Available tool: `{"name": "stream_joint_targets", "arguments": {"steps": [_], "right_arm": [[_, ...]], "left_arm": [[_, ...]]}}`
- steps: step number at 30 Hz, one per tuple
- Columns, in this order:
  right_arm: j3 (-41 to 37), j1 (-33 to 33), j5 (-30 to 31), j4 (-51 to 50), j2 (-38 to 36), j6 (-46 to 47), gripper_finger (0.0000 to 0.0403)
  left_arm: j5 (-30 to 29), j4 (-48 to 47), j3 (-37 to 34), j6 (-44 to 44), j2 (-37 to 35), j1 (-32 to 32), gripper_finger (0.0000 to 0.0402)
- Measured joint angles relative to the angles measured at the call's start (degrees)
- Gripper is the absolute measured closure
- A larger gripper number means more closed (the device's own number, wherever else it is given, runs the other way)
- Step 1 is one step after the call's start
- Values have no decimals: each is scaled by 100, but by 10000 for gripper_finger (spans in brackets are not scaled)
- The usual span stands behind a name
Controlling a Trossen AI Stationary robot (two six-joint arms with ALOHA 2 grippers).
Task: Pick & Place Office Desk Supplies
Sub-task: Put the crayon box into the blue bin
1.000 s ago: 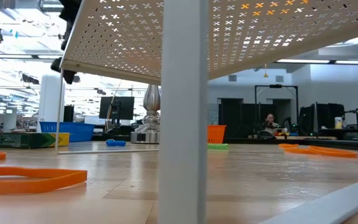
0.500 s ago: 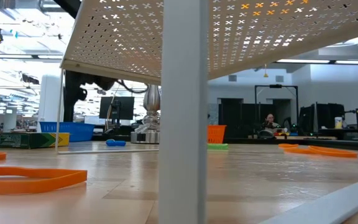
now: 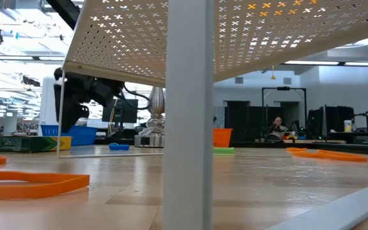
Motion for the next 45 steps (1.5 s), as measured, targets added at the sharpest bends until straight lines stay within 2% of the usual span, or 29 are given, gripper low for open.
{"name": "stream_joint_targets", "arguments": {"steps": [8,12,23,27,37,41,45], "right_arm": [[0,-2,0,14,0,151,214],[2,-2,-2,17,39,215,214],[2,0,-33,193,365,165,214],[7,81,-50,349,544,149,214],[2,234,-64,660,756,150,214],[2,239,-50,730,747,152,214],[2,239,-26,730,748,151,214]], "left_arm": [[-84,540,-22,8,0,23,128],[210,647,-216,2,0,133,128],[351,797,-419,-25,0,300,128],[541,670,-449,-58,-2,286,128],[411,1045,-810,-150,-2,122,128],[569,971,-811,-185,-2,6,129],[660,921,-811,-266,-2,-95,149]]}}
